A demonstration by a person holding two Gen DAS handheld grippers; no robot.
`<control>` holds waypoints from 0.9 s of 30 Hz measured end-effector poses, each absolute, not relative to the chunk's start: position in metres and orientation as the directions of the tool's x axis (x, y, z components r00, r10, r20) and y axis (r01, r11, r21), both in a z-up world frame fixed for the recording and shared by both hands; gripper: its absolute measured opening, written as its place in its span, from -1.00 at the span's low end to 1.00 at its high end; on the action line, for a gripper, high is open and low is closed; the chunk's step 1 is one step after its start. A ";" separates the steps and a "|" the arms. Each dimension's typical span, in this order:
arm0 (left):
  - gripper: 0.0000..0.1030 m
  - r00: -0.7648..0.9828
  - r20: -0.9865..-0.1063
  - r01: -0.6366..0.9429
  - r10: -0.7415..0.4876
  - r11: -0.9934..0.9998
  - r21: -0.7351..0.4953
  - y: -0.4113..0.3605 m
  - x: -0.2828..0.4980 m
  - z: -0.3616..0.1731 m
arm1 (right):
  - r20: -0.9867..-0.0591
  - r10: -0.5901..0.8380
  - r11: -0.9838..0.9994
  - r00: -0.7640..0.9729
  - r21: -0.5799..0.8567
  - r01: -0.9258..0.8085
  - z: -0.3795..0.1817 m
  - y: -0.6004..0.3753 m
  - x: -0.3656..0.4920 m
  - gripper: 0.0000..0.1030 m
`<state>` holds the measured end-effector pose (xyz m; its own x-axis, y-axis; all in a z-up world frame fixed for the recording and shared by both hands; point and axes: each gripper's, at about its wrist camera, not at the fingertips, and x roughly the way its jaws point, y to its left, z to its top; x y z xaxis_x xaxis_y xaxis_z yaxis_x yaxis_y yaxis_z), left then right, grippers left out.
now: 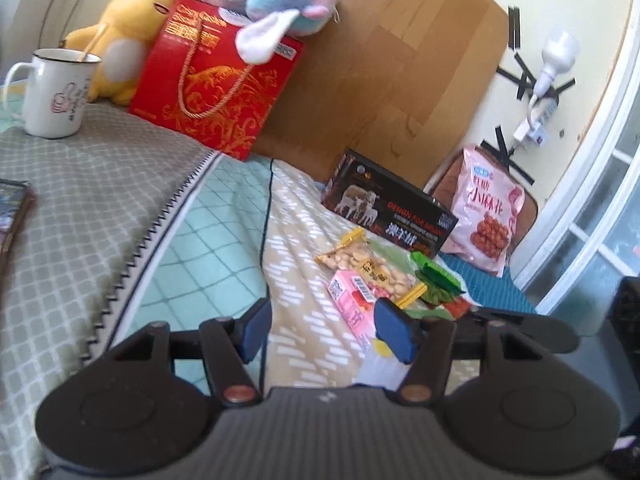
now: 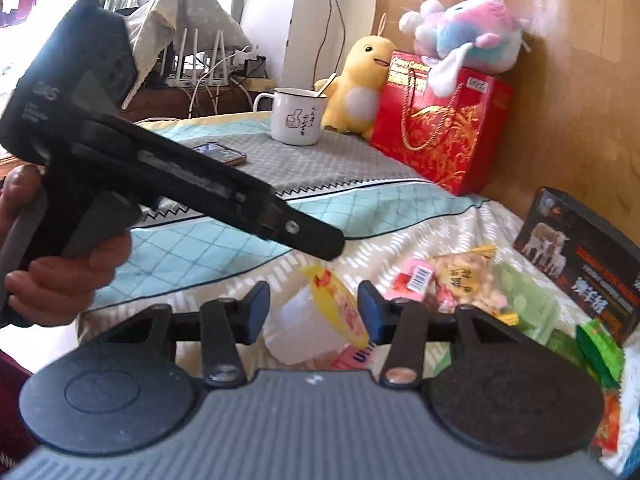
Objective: Organize snacks
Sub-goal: 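Close the left tool around the white plastic cup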
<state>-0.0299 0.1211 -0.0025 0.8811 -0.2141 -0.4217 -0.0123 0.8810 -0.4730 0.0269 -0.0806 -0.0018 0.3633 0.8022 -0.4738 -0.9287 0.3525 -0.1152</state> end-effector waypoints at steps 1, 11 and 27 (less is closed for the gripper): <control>0.20 0.885 -0.416 -0.015 -0.208 0.881 -0.472 0.122 -0.034 -0.001 | -0.472 0.805 0.349 0.359 -0.112 -0.931 -0.001 -0.079 0.027 -0.02; 0.23 0.883 -0.405 0.004 -0.237 0.866 -0.500 0.128 -0.057 -0.007 | -0.464 0.802 0.376 0.377 -0.099 -0.921 0.000 -0.083 0.025 0.23; 0.28 0.872 -0.408 0.029 -0.271 0.861 -0.508 0.123 -0.055 -0.011 | -0.473 0.862 0.301 0.182 0.189 -0.935 0.002 -0.138 0.024 -0.08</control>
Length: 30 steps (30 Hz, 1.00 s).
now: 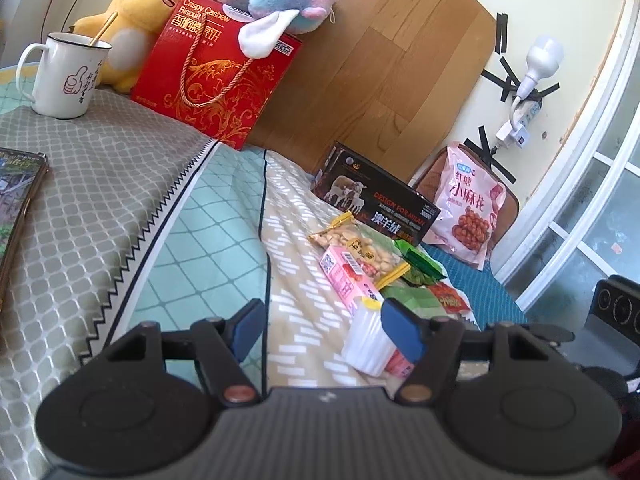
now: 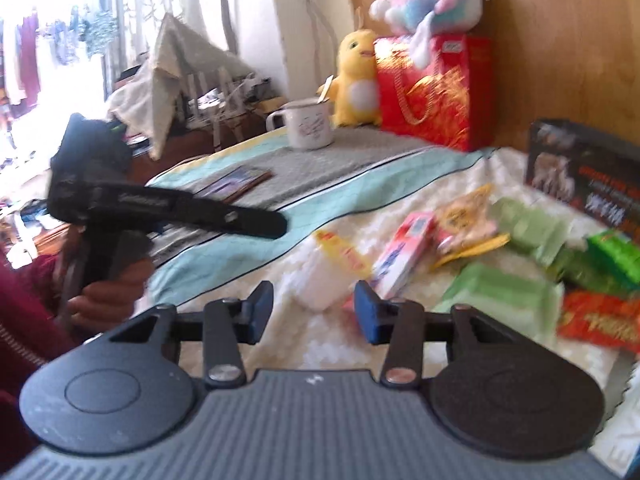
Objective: Organize snacks
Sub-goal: 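Close the left tool around the white plastic cup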
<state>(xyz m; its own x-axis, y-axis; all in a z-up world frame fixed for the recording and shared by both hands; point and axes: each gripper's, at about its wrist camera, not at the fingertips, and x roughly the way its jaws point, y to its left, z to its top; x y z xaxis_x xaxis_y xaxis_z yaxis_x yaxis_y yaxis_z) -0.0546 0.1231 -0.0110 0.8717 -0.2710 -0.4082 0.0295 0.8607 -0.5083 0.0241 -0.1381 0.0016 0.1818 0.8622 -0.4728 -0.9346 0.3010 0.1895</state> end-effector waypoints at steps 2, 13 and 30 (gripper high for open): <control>0.28 0.868 -0.414 0.030 -0.274 0.862 -0.506 0.122 -0.053 -0.012 | -0.500 0.851 0.288 0.163 0.184 -0.940 -0.002 -0.132 0.020 -0.07; 0.28 0.864 -0.421 0.029 -0.278 0.861 -0.508 0.122 -0.052 -0.012 | -0.527 0.789 0.466 0.315 0.181 -0.866 -0.013 -0.139 0.045 0.03; 0.22 0.815 -0.448 0.126 -0.367 0.868 -0.480 0.097 -0.023 -0.006 | -0.533 0.812 0.387 0.240 0.184 -0.903 -0.012 -0.117 0.039 0.08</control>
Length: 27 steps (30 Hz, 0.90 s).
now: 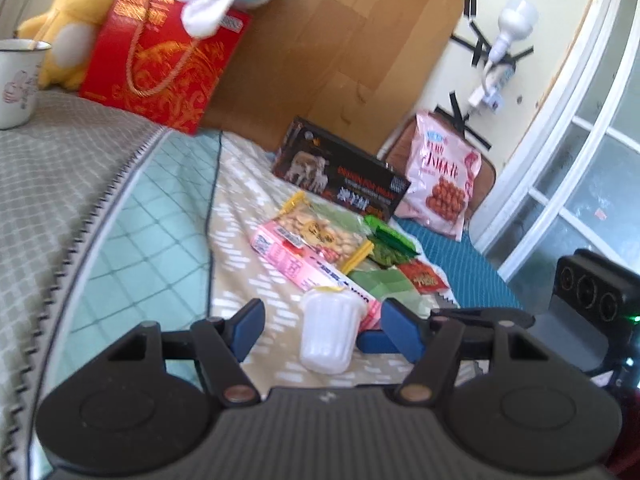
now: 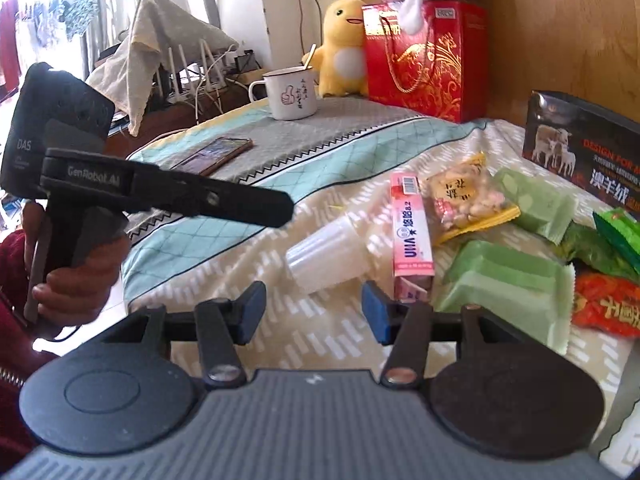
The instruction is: Organize snacks
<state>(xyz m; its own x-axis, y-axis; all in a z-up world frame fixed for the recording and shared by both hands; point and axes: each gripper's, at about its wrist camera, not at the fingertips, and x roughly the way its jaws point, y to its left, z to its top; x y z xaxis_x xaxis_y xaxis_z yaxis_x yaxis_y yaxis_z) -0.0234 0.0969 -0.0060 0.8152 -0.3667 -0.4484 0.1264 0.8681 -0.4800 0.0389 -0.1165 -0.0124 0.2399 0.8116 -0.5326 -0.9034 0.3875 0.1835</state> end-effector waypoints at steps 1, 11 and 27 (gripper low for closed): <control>0.19 0.806 -0.460 0.127 -0.374 0.867 -0.482 0.095 -0.020 -0.009 | -0.532 0.813 0.390 0.238 0.194 -0.900 -0.013 -0.116 0.040 0.08; -0.31 0.768 -0.480 0.114 -0.424 0.828 -0.549 0.093 -0.011 -0.027 | -0.487 0.840 0.408 0.241 0.274 -0.871 -0.019 -0.109 0.046 0.08; -0.31 0.790 -0.457 0.118 -0.408 0.833 -0.540 0.089 -0.017 -0.028 | -0.482 0.811 0.451 0.331 0.156 -0.879 -0.021 -0.104 0.033 -0.06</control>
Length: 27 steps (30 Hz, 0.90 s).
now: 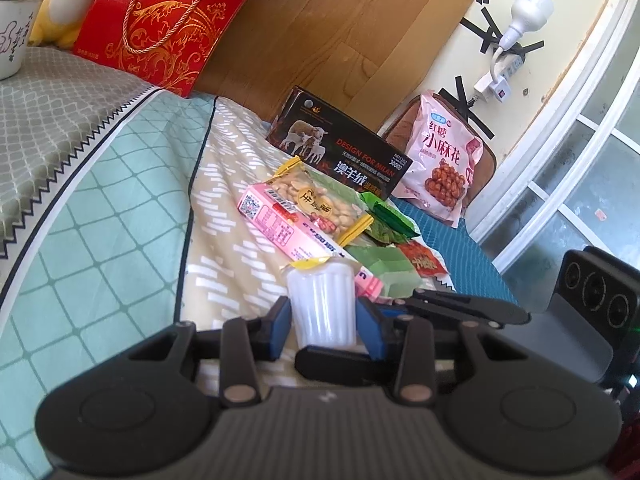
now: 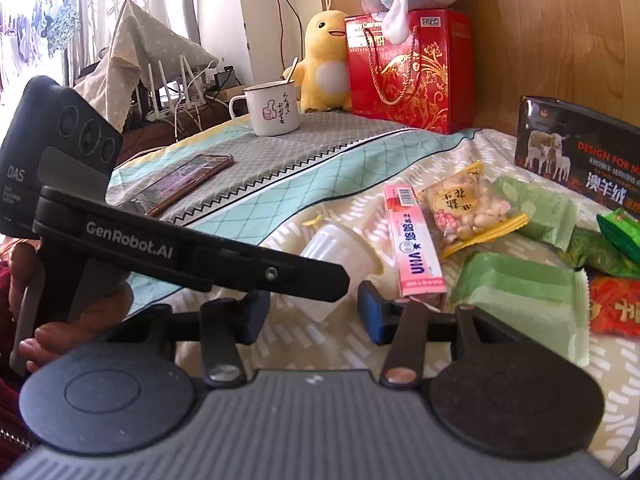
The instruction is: Organize snacks
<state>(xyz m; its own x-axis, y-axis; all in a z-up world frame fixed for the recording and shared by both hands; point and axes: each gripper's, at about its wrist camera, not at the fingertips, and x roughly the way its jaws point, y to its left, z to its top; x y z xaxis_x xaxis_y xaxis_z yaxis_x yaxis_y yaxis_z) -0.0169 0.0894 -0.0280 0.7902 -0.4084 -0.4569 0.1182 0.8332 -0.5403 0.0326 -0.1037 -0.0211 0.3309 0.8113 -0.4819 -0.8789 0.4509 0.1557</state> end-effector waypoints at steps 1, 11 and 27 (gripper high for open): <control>-0.31 0.790 -0.457 0.119 -0.409 0.833 -0.540 0.089 -0.017 -0.028 | -0.480 0.812 0.452 0.333 0.155 -0.878 -0.021 -0.104 0.032 -0.09; -0.30 0.789 -0.458 0.115 -0.410 0.830 -0.546 0.090 -0.019 -0.028 | -0.480 0.805 0.458 0.350 0.127 -0.880 -0.021 -0.101 0.029 -0.12; -0.32 0.791 -0.471 0.117 -0.391 0.852 -0.511 0.085 -0.019 -0.025 | -0.466 0.807 0.460 0.362 0.111 -0.881 -0.021 -0.102 0.025 -0.11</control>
<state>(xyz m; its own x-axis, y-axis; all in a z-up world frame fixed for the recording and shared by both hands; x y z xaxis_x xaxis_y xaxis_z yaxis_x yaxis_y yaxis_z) -0.0191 0.0846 -0.0252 0.7908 -0.3909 -0.4709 0.1171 0.8518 -0.5106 0.0249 -0.1020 -0.0212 0.3624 0.8069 -0.4665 -0.8810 0.4599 0.1111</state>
